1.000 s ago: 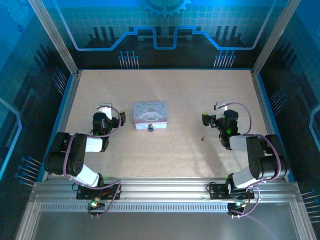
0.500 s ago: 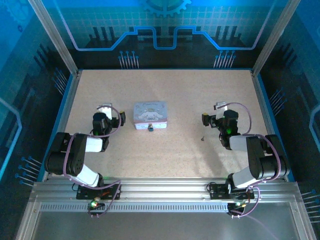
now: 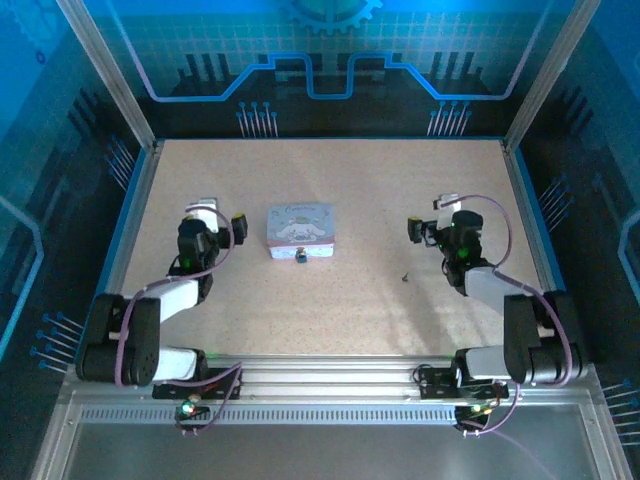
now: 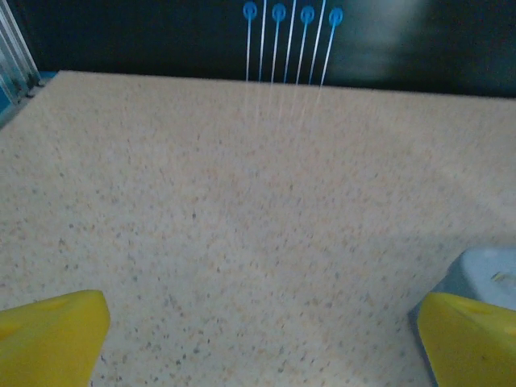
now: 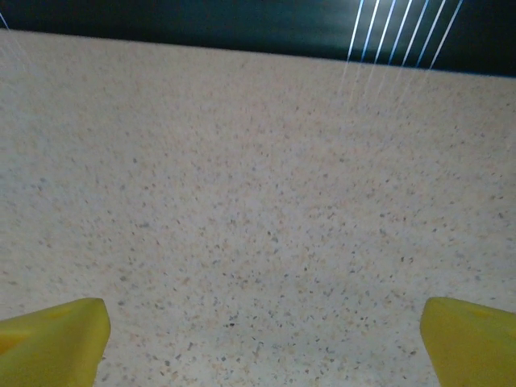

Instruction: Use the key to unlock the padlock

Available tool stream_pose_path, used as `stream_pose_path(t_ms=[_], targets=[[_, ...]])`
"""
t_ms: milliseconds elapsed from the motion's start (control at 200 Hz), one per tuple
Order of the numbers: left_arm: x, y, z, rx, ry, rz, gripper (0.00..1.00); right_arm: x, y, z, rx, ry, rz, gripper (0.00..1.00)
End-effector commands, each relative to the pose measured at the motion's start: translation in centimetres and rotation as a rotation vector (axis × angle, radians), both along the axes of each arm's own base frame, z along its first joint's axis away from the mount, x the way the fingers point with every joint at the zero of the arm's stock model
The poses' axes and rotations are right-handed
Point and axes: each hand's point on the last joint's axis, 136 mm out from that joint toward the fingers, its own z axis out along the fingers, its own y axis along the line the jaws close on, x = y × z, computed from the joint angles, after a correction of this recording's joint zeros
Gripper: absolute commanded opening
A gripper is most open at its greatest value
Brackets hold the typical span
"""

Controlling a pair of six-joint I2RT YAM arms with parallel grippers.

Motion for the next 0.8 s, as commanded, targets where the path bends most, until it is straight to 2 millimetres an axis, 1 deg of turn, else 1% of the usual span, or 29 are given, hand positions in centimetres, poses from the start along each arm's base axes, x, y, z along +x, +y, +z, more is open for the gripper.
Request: stream_pose_path(t_ms=[0,10,40,120,180,250,300,340,370,380,390,470,620,690,795], targets=[[-0.3,0.1,2.9,-0.096,0.008,0.024,0.99,-1.4,-0.6,0.7,0.009,0.095,-0.043,1.00],[-0.4,0.0,2.9,-0.106,0.019,0.027,0.99,-1.6,-0.7,0.7,0.009,0.106,-0.045,1.00],[-0.4,0.0,3.8,-0.148,0.016,0.037,0.99,-2.0,-0.7,1.1,0.012,0.125,-0.053,1.00],[-0.7,-0.3,5.2,-0.280,0.048,0.068,0.99,-3.2,-0.7,2.1,0.032,0.181,-0.081,1.00],[-0.9,-1.3,5.9,-0.376,0.081,0.044,0.99,-4.2,-0.4,2.7,0.055,0.233,-0.095,1.00],[-1.0,-3.7,6.9,-0.465,0.118,-0.053,0.99,-5.5,-0.1,3.1,0.086,0.320,-0.120,1.00],[-1.2,-5.4,7.5,-0.492,0.135,-0.103,0.99,-6.3,0.6,3.2,0.087,0.380,-0.116,1.00],[-1.3,-7.0,8.0,-0.496,0.141,-0.148,0.99,-6.9,1.2,3.0,0.075,0.426,-0.113,1.00],[-1.5,-8.3,8.3,-0.494,0.144,-0.179,0.99,-7.6,1.7,2.3,0.058,0.471,-0.102,1.00],[-1.5,-8.7,8.3,-0.492,0.146,-0.192,0.99,-7.4,2.0,2.9,0.057,0.463,-0.095,1.00],[-1.6,-9.2,8.4,-0.491,0.148,-0.203,0.99,-7.4,2.2,3.0,0.052,0.468,-0.091,1.00],[-1.9,-12.1,9.2,-0.483,0.158,-0.274,0.99,-8.4,3.9,2.3,0.009,0.550,-0.052,0.98],[-2.4,-16.5,9.8,-0.519,0.176,-0.373,0.99,-10.5,6.5,0.4,-0.046,0.712,-0.002,0.89],[-2.8,-18.3,9.9,-0.532,0.178,-0.413,0.99,-11.5,7.3,-0.6,-0.058,0.768,0.010,0.86],[-3.2,-20.4,9.0,-0.552,0.198,-0.450,0.99,-12.7,7.7,-2.3,-0.080,0.836,0.015,0.82]])
